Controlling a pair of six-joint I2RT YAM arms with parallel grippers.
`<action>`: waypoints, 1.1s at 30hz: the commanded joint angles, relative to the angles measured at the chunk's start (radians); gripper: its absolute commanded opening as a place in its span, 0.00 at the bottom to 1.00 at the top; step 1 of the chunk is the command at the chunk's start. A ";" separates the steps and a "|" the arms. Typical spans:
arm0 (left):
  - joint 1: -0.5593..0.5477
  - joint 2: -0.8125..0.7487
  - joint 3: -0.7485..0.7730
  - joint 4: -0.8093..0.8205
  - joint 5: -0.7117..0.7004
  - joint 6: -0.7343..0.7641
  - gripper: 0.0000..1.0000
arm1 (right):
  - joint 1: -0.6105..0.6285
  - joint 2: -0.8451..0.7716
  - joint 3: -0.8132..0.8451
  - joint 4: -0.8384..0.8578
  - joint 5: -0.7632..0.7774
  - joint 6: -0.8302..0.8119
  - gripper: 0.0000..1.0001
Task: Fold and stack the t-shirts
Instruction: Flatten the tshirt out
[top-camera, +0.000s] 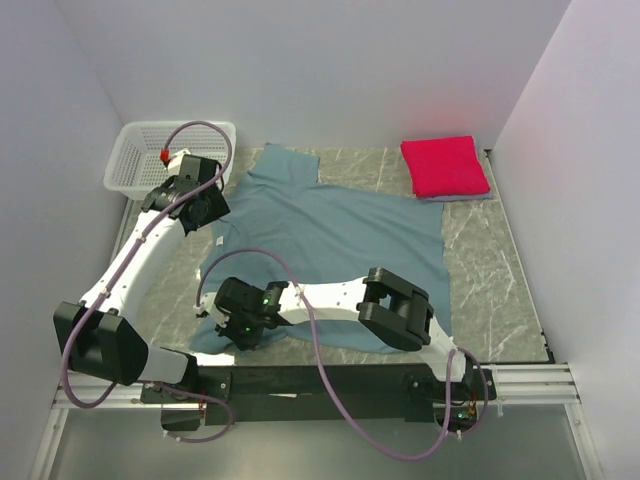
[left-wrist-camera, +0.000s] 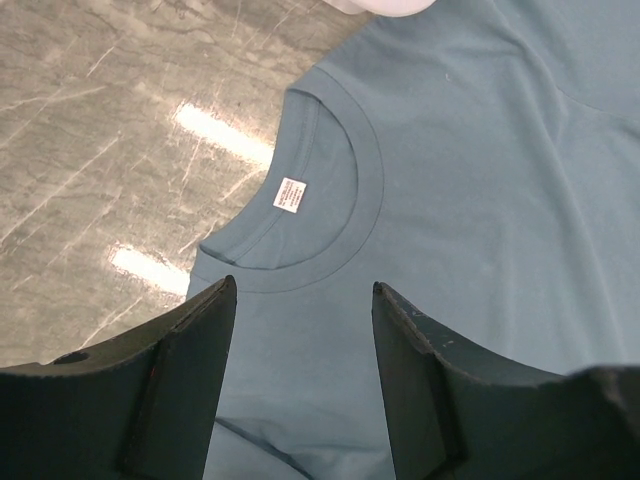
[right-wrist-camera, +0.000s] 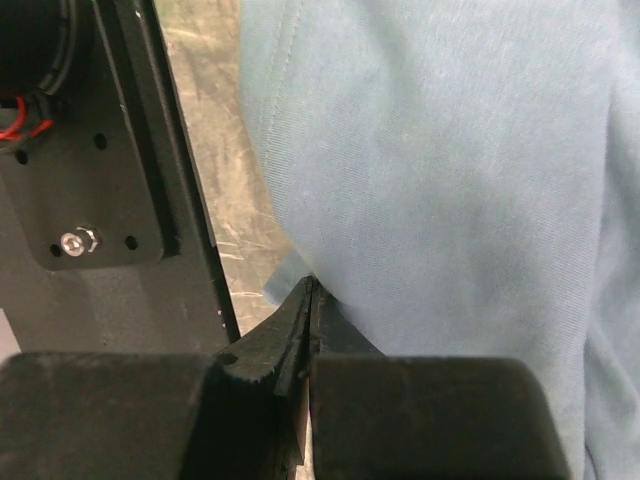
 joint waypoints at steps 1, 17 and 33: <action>0.002 -0.033 -0.020 0.018 -0.010 0.010 0.62 | 0.000 0.025 0.017 -0.001 -0.002 -0.006 0.00; -0.001 -0.004 -0.107 0.043 -0.013 0.025 0.63 | -0.026 -0.260 -0.273 -0.265 -0.175 -0.127 0.00; -0.143 0.289 -0.077 0.127 -0.012 0.080 0.65 | -0.504 -0.522 -0.379 -0.179 0.410 0.283 0.56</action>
